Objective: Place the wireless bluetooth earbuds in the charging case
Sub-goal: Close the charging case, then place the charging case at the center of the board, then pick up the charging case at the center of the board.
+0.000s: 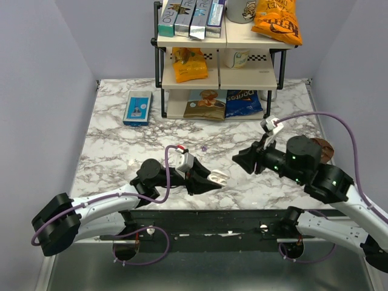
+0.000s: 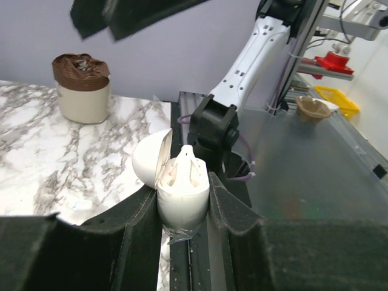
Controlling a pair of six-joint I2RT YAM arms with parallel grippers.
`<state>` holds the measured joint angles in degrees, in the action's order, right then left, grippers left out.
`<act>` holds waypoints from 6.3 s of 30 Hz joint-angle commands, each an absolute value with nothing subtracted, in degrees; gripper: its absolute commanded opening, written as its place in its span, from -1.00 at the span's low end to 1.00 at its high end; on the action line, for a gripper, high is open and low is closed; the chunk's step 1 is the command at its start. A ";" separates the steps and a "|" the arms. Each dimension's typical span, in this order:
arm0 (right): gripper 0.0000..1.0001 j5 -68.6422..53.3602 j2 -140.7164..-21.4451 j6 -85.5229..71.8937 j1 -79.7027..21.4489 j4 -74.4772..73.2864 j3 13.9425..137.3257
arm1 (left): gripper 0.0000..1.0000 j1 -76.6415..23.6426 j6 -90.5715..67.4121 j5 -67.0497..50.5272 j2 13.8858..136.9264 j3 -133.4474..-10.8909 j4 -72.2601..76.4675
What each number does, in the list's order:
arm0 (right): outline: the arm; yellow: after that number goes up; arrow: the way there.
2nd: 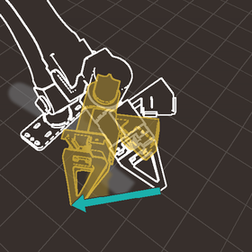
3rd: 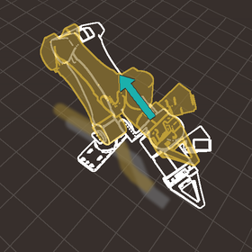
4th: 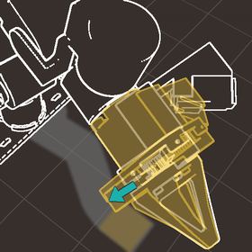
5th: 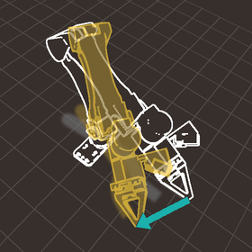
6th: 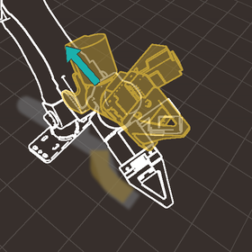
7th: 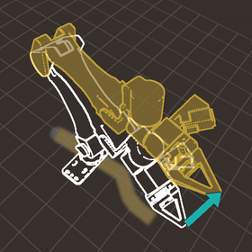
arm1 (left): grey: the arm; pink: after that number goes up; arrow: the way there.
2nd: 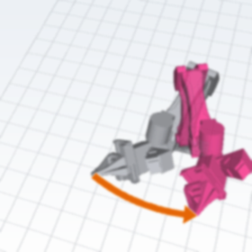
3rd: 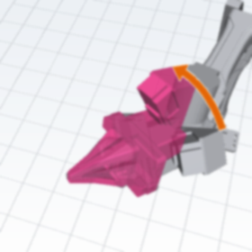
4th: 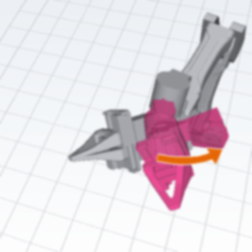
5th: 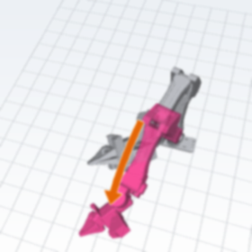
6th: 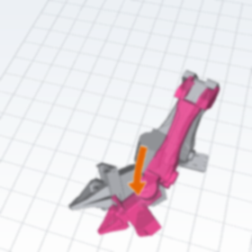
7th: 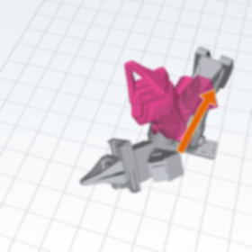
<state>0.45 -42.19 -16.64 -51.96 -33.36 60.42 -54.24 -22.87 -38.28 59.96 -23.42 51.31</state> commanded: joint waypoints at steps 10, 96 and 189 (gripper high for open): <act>-0.16 -1.48 -51.50 -19.60 -51.94 -33.40 58.36 | -1.00 -56.34 -14.77 -27.95 55.99 -23.12 46.23; 0.09 20.22 -28.21 -26.45 -51.86 -34.37 45.97 | 0.07 -43.07 -44.74 -8.18 117.17 -65.49 18.11; 0.07 13.62 -36.47 -26.28 -51.77 -24.70 34.63 | 0.44 -55.98 -42.01 21.79 81.91 -44.38 -26.89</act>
<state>12.60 -36.75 -26.55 -51.79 -23.46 35.22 -54.50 -41.45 19.94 82.72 -42.04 -22.96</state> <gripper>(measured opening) 0.537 0.778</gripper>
